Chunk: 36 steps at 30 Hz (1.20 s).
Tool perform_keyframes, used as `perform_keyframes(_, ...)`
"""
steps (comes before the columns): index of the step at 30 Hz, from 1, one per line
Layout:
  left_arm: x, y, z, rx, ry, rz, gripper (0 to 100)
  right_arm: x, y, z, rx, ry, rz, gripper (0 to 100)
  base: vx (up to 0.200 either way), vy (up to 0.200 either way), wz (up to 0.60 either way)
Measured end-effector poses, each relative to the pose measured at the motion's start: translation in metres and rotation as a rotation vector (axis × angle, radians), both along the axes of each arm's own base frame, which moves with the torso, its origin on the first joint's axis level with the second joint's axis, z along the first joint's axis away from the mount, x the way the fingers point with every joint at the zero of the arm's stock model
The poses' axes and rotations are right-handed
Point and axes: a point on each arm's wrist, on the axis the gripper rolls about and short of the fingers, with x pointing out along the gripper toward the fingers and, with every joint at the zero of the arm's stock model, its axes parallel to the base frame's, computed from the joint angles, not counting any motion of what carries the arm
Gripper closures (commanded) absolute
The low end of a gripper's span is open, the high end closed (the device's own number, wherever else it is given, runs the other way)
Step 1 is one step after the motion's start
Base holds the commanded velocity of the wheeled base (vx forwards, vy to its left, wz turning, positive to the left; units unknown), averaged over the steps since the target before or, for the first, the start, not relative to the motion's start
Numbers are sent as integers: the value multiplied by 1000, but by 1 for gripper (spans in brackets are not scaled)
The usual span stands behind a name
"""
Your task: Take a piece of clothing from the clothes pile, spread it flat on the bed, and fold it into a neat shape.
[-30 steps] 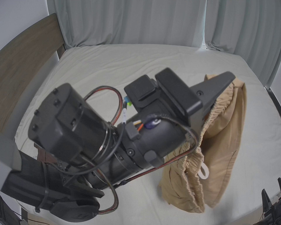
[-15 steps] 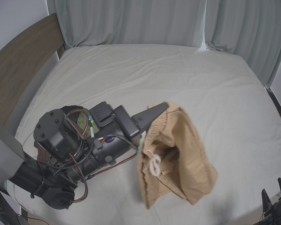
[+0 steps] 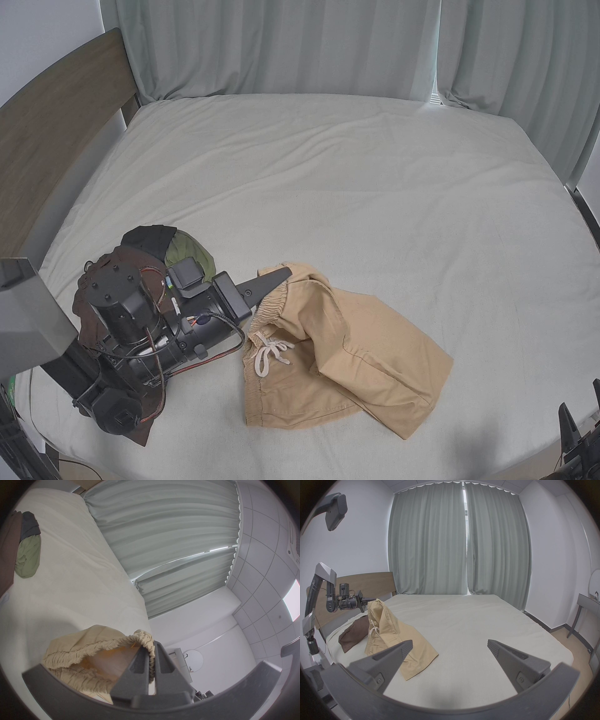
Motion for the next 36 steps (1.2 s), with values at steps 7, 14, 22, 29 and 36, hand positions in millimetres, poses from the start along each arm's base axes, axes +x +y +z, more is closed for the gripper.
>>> perform_keyframes(7, 9, 17, -12, 29, 36, 64, 100, 0, 0, 0, 0, 0, 0, 0, 0, 0, 0)
perform_keyframes(14, 21, 42, -15, 48, 34, 158, 100, 0, 0, 0, 0, 0, 1, 0, 0, 0, 0)
perform_keyframes(22, 25, 68, -26, 137, 17, 249, 100, 0, 0, 0, 0, 0, 0, 0, 0, 0, 0)
perform_keyframes(29, 21, 87, -36, 174, 59, 285, 100, 0, 0, 0, -1, 0, 1, 0, 0, 0, 0)
perform_keyframes(36, 24, 104, -44, 240, 44, 324, 100, 0, 0, 0, -1, 0, 2, 0, 0, 0, 0)
